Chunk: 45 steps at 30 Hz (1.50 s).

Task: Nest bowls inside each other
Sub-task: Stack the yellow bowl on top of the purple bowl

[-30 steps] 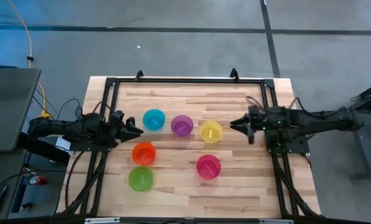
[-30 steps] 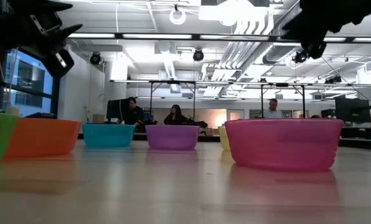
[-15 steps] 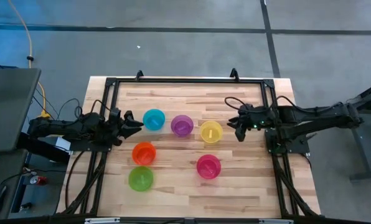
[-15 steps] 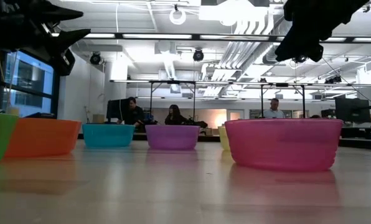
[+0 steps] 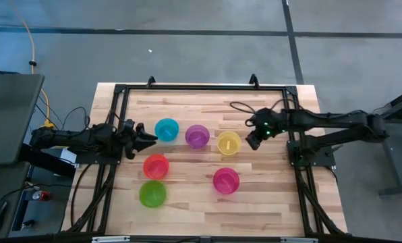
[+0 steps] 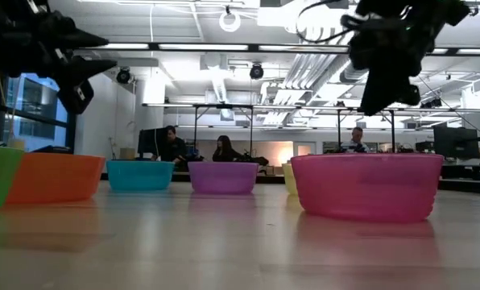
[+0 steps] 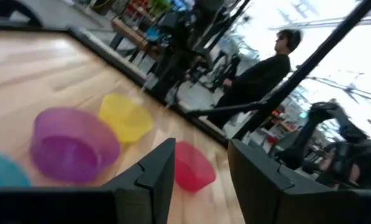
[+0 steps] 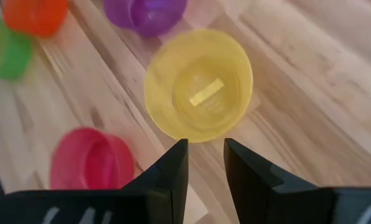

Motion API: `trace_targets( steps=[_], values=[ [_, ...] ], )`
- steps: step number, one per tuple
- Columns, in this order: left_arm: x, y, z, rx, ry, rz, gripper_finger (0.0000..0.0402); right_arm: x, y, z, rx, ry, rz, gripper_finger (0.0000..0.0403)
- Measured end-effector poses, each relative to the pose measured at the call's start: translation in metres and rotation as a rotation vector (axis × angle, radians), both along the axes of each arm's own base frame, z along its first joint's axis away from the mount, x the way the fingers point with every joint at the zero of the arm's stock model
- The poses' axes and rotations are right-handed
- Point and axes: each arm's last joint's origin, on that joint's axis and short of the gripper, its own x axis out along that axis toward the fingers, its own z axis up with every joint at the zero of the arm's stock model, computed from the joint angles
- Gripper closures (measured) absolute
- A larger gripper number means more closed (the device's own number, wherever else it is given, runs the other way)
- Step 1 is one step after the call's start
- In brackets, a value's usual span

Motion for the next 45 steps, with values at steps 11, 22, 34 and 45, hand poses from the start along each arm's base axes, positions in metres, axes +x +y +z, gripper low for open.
trace_targets(
  steps=[11,22,34,45],
  values=[
    [0.000,0.000,-0.006,-0.064,0.056,0.008,0.0266,0.051,-0.027,0.000,-0.050,0.287,-0.016,0.0309],
    [0.000,0.000,-0.006,-0.065,0.056,0.007,0.0266,0.079,-0.038,-0.031,0.019,0.432,-0.056,0.0309],
    [0.000,0.000,-0.006,-0.064,0.056,0.007,0.0266,0.081,-0.038,-0.045,0.028,0.439,-0.088,0.0309],
    [0.000,0.000,-0.006,-0.064,0.056,0.007,0.0266,0.083,-0.039,-0.048,0.033,0.404,-0.115,0.0309]
  ],
)
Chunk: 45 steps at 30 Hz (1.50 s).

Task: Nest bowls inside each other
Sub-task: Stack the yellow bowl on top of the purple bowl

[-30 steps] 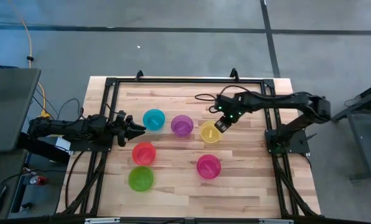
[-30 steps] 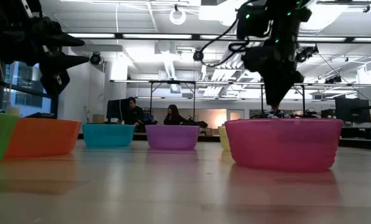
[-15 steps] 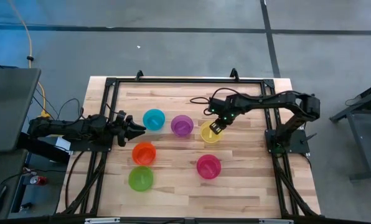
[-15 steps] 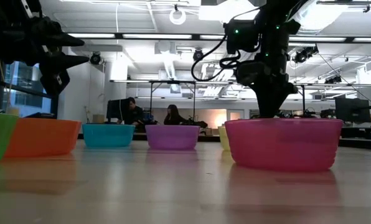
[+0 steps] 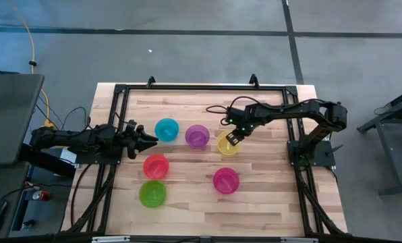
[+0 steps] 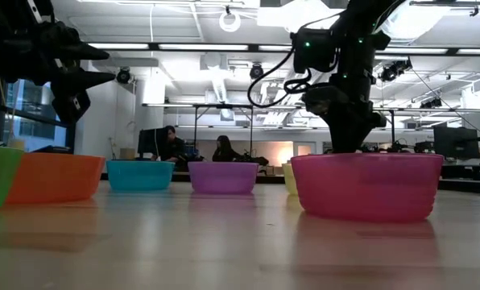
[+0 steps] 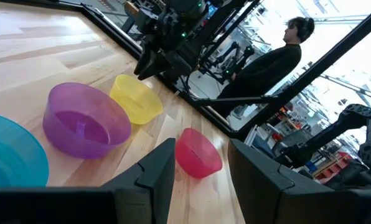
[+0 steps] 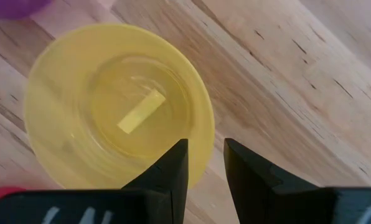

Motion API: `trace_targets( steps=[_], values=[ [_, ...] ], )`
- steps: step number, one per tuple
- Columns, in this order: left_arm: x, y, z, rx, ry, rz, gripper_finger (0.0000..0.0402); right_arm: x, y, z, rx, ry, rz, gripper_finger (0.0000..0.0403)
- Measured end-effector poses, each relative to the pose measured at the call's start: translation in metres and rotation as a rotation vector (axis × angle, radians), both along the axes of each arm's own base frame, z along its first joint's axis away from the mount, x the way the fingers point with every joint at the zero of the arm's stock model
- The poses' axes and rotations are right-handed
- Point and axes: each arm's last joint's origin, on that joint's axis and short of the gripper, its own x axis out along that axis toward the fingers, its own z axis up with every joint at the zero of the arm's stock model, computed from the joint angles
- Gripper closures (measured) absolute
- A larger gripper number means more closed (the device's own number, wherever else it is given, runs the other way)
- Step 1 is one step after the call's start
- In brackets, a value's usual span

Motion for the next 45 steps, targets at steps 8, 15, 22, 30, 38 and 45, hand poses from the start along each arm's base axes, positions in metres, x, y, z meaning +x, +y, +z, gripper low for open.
trace_targets(
  steps=[8,15,22,30,38,45],
  values=[
    [0.000,0.000,0.000,0.000,0.000,0.000,0.0266,0.002,-0.001,-0.007,0.007,0.019,-0.003,0.0309],
    [0.000,0.000,0.000,0.000,0.000,0.000,0.0266,0.004,-0.001,-0.013,0.015,0.037,-0.007,0.0309],
    [0.000,0.000,0.000,-0.001,0.004,0.000,0.0266,0.004,-0.001,-0.013,0.002,0.042,-0.009,0.0311],
    [0.000,0.000,-0.001,-0.001,0.008,0.000,0.0266,0.003,-0.002,-0.013,-0.035,0.055,-0.016,0.0361],
    [0.000,0.000,-0.001,0.007,0.009,0.000,0.0266,0.003,-0.002,-0.013,-0.024,0.053,-0.014,0.0384],
    [0.000,0.000,-0.001,0.007,0.009,0.000,0.0266,0.004,-0.002,-0.017,-0.018,0.070,-0.019,0.0400]
  ],
)
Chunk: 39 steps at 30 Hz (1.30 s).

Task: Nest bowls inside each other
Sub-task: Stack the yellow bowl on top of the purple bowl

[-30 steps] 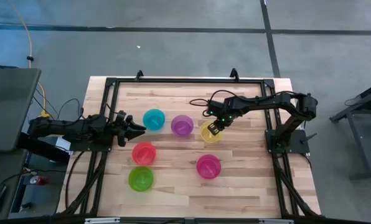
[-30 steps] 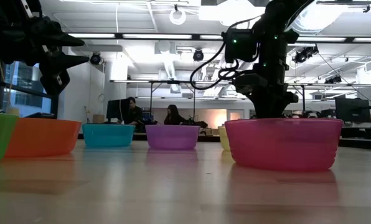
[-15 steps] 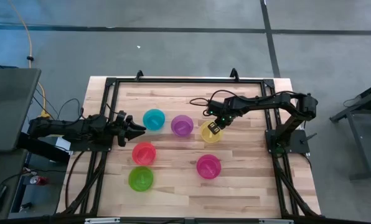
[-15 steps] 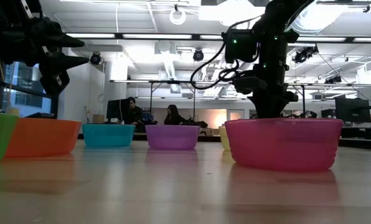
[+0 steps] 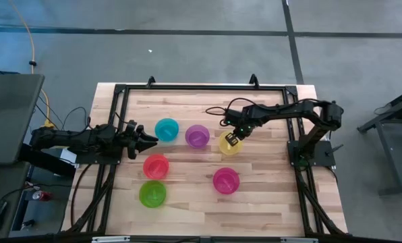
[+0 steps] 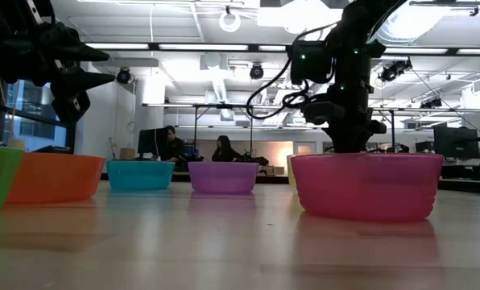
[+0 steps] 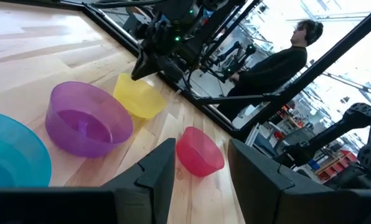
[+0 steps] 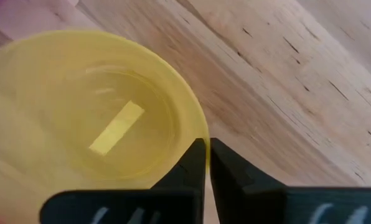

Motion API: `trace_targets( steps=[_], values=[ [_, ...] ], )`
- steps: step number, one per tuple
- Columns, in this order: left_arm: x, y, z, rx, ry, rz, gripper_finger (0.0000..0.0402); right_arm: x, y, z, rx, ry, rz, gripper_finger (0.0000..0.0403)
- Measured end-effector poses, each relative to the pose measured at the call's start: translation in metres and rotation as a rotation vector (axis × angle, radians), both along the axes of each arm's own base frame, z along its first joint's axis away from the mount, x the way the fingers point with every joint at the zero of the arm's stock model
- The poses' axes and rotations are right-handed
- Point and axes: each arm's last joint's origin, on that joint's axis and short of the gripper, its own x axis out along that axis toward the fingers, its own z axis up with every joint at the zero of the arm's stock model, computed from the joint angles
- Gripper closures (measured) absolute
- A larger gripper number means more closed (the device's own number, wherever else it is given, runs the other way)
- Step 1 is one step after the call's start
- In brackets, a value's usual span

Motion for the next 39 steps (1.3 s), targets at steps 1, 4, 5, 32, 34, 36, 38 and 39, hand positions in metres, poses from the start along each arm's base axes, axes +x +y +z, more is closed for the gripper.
trace_targets(
  steps=[1,4,5,32,34,36,38,39],
  values=[
    [0.000,0.000,0.000,0.000,0.000,0.000,0.0266,0.000,0.000,0.000,0.002,0.001,-0.008,0.0400],
    [0.000,0.000,0.000,0.000,0.000,0.000,0.0266,0.000,0.000,0.000,0.003,-0.002,-0.021,0.0401],
    [0.000,0.000,0.000,0.000,0.000,0.000,0.0266,0.000,0.000,0.000,0.007,-0.003,-0.022,0.0402],
    [0.000,0.000,-0.002,-0.001,0.023,0.007,0.0266,0.033,-0.027,0.088,-0.026,-0.169,-0.022,0.0403],
    [0.000,0.000,-0.002,0.000,0.023,0.016,0.0266,0.040,-0.030,0.090,-0.014,-0.185,-0.027,0.0403],
    [0.000,0.001,-0.002,0.001,0.024,0.029,0.0266,0.050,-0.032,0.091,-0.004,-0.199,-0.022,0.0403],
    [0.000,0.001,-0.002,0.002,0.025,0.043,0.0266,0.061,-0.035,0.090,0.010,-0.210,-0.013,0.0403],
    [0.000,0.001,-0.003,0.002,0.029,0.049,0.0266,0.067,-0.036,0.089,0.018,-0.206,-0.010,0.0403]
  ],
)
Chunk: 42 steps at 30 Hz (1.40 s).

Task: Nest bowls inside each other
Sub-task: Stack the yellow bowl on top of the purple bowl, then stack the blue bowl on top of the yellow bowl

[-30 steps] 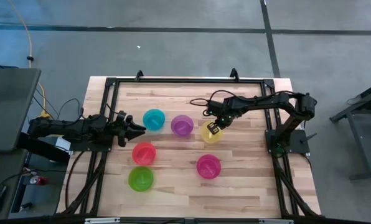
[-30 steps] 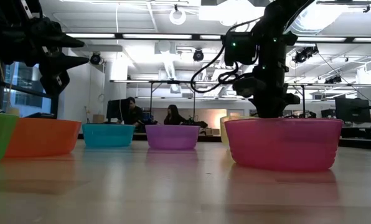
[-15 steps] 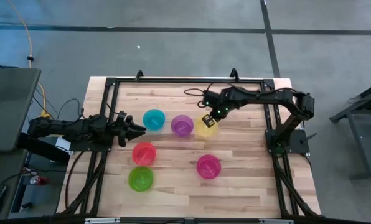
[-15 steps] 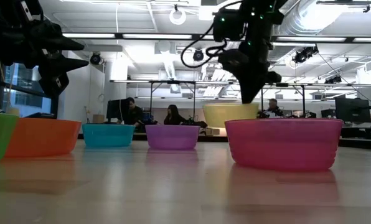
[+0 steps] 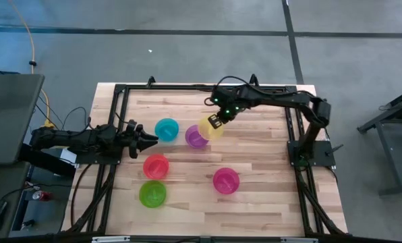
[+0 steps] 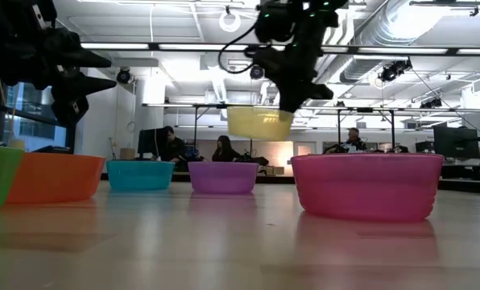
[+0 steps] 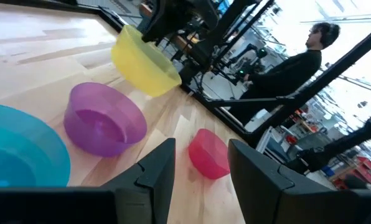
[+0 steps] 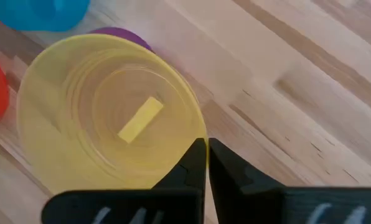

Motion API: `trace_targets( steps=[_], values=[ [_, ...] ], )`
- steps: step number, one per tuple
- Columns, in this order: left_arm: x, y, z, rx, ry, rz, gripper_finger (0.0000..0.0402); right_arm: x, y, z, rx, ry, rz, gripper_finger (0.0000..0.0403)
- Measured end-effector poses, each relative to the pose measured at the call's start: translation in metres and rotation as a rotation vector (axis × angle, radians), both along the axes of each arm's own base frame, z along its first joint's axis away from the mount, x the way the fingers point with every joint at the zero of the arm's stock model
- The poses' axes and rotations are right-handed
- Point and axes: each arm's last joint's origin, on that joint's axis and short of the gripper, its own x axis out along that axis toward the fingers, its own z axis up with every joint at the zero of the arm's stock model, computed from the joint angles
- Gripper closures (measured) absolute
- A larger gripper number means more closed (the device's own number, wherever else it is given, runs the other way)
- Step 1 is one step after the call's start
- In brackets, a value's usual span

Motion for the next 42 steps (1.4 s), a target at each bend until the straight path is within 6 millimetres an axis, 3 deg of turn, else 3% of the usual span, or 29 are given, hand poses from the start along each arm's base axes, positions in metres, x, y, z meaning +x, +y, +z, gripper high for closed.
trace_targets(
  steps=[8,12,17,30,42],
  values=[
    [0.000,0.000,-0.003,0.000,0.028,0.017,0.0266,0.051,-0.005,-0.019,0.060,0.014,0.061,0.0403],
    [0.000,0.000,-0.003,-0.002,0.030,0.006,0.0266,0.065,-0.002,-0.033,0.083,0.074,0.110,0.0403],
    [0.000,0.000,-0.003,0.006,0.032,0.002,0.0266,0.070,-0.001,-0.044,0.091,0.102,0.116,0.0403],
    [0.000,0.000,-0.003,0.035,0.037,-0.002,0.0266,0.072,-0.003,-0.044,0.059,0.085,0.113,0.0397],
    [0.000,0.000,-0.003,0.035,0.036,0.008,0.0266,0.072,-0.003,-0.044,0.059,0.084,0.129,0.0276]
  ],
)
